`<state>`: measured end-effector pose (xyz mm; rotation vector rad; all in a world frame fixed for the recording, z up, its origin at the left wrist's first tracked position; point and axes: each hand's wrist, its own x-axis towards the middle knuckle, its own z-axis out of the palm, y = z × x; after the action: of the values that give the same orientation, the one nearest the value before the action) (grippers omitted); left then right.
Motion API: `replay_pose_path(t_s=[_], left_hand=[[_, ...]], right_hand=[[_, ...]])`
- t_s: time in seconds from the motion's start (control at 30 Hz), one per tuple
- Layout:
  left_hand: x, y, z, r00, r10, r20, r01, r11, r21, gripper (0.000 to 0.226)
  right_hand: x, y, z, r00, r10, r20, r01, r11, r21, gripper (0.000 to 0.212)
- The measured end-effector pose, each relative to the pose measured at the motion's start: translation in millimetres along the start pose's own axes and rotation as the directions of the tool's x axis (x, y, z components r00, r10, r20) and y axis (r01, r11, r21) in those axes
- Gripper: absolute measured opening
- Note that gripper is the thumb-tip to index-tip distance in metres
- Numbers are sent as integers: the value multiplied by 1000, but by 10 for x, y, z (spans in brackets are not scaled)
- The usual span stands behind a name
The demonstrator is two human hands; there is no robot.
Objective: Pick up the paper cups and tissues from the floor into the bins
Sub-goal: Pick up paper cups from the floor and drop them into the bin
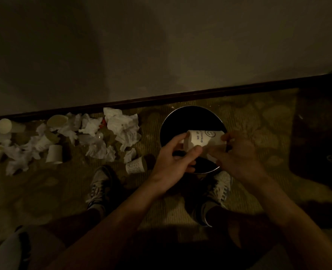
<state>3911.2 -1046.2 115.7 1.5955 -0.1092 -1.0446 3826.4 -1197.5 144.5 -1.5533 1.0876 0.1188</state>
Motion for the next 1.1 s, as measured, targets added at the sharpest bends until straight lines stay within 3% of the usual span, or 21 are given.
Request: replay_pose_path(t_s=[0.1, 0.23, 0.3, 0.4, 0.5, 0.63, 0.77, 0.87, 1.0, 1.1], left_hand=[[170, 102, 27, 979, 59, -196, -41, 995, 93, 39], [561, 171, -7, 949, 53, -310, 40, 957, 288, 27], [696, 84, -30, 947, 20, -320, 95, 935, 342, 20], [890, -132, -51, 945, -113, -308, 240, 876, 418, 28], [1003, -326, -49, 912, -344, -225, 398, 873, 280, 43], [1008, -427, -87, 892, -435, -121, 451, 865, 220, 45], [930, -385, -229, 913, -404, -52, 407, 901, 149, 10], [628, -277, -534, 943, -328, -56, 332, 916, 224, 17], [92, -34, -1205, 984, -176, 21, 132, 807, 576, 26], [-295, 134, -1730, 993, -112, 34, 68, 789, 610, 28]], right_hand=[[19, -74, 106, 1000, 28, 9, -29, 999, 40, 34], [265, -79, 222, 999, -41, 1, 40, 978, -207, 39], [389, -1, 307, 999, -44, -10, 39, 944, -329, 38], [562, 165, 420, 996, 84, 21, -72, 937, -341, 37], [669, 289, 496, 969, 239, 57, -212, 931, -297, 31], [689, 403, 511, 947, 297, 125, -244, 914, -323, 27], [642, 369, 423, 956, 234, 177, -143, 897, -418, 28], [471, 228, 449, 975, 148, 169, -55, 887, -458, 27], [12, 55, 676, 971, 94, 221, 2, 918, -398, 4], [-370, -90, 927, 953, 94, 287, 48, 890, -452, 6]])
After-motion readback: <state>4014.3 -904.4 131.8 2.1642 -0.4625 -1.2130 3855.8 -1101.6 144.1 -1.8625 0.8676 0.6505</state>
